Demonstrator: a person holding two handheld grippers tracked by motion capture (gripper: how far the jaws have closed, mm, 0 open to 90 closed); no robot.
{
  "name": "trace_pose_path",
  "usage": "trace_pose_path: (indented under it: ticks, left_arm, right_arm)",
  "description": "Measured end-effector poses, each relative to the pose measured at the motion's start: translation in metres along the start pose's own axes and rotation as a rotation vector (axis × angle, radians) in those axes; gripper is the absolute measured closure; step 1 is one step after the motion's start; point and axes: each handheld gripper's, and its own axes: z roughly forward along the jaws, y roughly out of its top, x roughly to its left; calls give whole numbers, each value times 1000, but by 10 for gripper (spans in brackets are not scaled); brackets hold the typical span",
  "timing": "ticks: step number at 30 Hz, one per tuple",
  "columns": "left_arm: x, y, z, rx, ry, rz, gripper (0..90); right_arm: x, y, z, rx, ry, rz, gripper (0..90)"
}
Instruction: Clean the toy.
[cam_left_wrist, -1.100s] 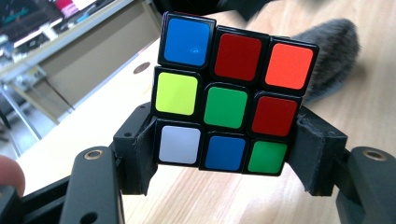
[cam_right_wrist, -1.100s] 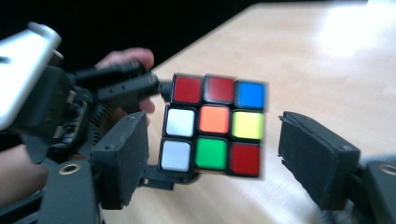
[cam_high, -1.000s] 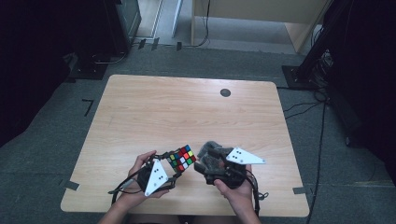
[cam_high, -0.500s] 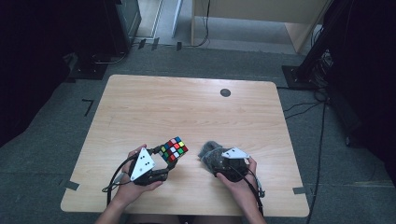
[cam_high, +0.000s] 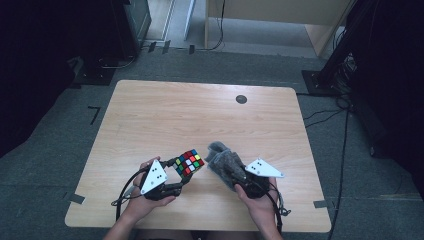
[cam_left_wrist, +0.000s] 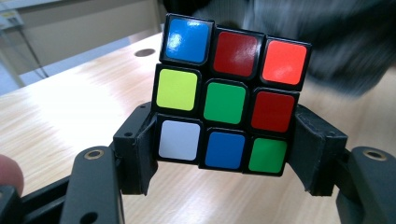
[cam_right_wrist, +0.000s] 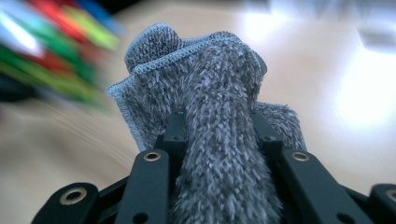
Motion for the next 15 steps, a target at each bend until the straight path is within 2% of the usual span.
trace_pose_path:
  ticks: [2, 3, 4, 6, 8, 9, 11, 13, 15]
  left_arm:
    - [-5, 0, 2, 7, -17, 24, 339]
    - [-9, 1, 4, 7, -24, 35, 339]
    - [-12, 1, 4, 6, -35, 47, 340]
    - [-18, 3, 4, -5, -56, 78, 341]
    - [-22, 6, 0, -35, -83, 86, 341]
    - [-23, 7, 0, -32, -72, 94, 341]
    - [-22, 6, -1, -30, -85, 97, 342]
    - [-22, 5, 0, -23, -86, 103, 342]
    - [-22, 6, -1, -34, -93, 100, 343]
  right_arm:
    - [17, 12, -9, -69, 82, -19, 661]
    - [29, 19, -15, -112, 143, -25, 657]
    - [37, 23, -17, -131, 187, -33, 653]
    - [50, 25, -15, -114, 247, -44, 650]
    - [54, 22, -10, -83, 219, -53, 651]
    - [51, 17, -6, -72, 206, -31, 649]
    - [36, 12, -3, -78, 241, 74, 650]
    - [26, 8, 0, -45, 208, 102, 650]
    - [18, 6, 3, -8, 151, 110, 650]
